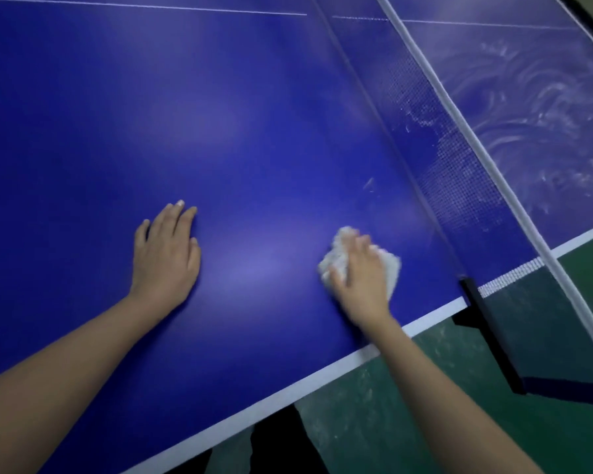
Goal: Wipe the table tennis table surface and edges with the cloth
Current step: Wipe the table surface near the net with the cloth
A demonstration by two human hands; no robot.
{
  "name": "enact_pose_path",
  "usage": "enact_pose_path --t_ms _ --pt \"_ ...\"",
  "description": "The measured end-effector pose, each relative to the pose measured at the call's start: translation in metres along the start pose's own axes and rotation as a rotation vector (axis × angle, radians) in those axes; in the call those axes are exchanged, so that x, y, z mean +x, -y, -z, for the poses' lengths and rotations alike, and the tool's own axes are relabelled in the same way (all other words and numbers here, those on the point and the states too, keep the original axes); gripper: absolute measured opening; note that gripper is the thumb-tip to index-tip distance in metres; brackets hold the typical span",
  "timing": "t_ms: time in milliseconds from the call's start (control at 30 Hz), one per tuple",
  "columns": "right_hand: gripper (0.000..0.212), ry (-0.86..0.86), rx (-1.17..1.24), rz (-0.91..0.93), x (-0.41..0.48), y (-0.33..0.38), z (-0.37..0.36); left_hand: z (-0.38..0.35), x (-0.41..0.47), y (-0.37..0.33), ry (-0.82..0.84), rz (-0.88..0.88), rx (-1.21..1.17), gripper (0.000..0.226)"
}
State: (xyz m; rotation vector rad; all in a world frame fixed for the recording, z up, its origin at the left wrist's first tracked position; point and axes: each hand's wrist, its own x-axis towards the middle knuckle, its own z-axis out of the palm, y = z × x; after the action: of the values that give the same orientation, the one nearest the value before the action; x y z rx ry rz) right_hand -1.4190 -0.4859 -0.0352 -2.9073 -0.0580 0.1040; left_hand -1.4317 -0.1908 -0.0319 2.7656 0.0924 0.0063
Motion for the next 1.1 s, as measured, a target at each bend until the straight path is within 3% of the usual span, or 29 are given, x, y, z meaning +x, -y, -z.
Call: enact_pose_path --t_ms 133,200,267,433,533,600,733,800,1100 --pt "0.069 0.307 -0.053 0.869 -0.038 0.024 -0.012 -0.017 0.046 -0.036 -0.005 0.001 0.010 0.047" --pt "0.073 0.356 -0.046 1.032 -0.013 0.007 -0.010 -0.023 0.067 -0.050 -0.010 0.017 0.023 0.047" --pt "0.067 0.309 -0.030 0.937 0.037 -0.013 0.002 -0.028 0.082 -0.060 -0.012 0.053 0.034 0.048" --pt "0.058 0.098 -0.079 0.352 0.186 -0.073 0.028 -0.040 0.103 -0.074 -0.009 0.113 0.093 0.049" --pt "0.061 0.050 -0.076 0.153 0.213 -0.084 0.026 -0.043 0.116 -0.078 -0.022 0.117 0.108 0.049" --pt "0.067 0.045 -0.095 0.183 0.188 -0.074 0.020 -0.042 0.131 -0.077 -0.032 0.122 0.117 0.049" --pt "0.068 0.171 -0.009 0.487 0.102 -0.062 0.016 -0.036 0.166 -0.059 -0.069 0.168 0.139 0.049" --pt "0.067 0.194 -0.009 0.557 0.103 -0.067 0.018 -0.033 0.180 -0.047 -0.076 0.209 0.143 0.050" --pt "0.062 0.054 -0.056 0.316 0.331 -0.020 0.017 -0.039 0.192 -0.030 -0.059 0.245 0.198 0.059"
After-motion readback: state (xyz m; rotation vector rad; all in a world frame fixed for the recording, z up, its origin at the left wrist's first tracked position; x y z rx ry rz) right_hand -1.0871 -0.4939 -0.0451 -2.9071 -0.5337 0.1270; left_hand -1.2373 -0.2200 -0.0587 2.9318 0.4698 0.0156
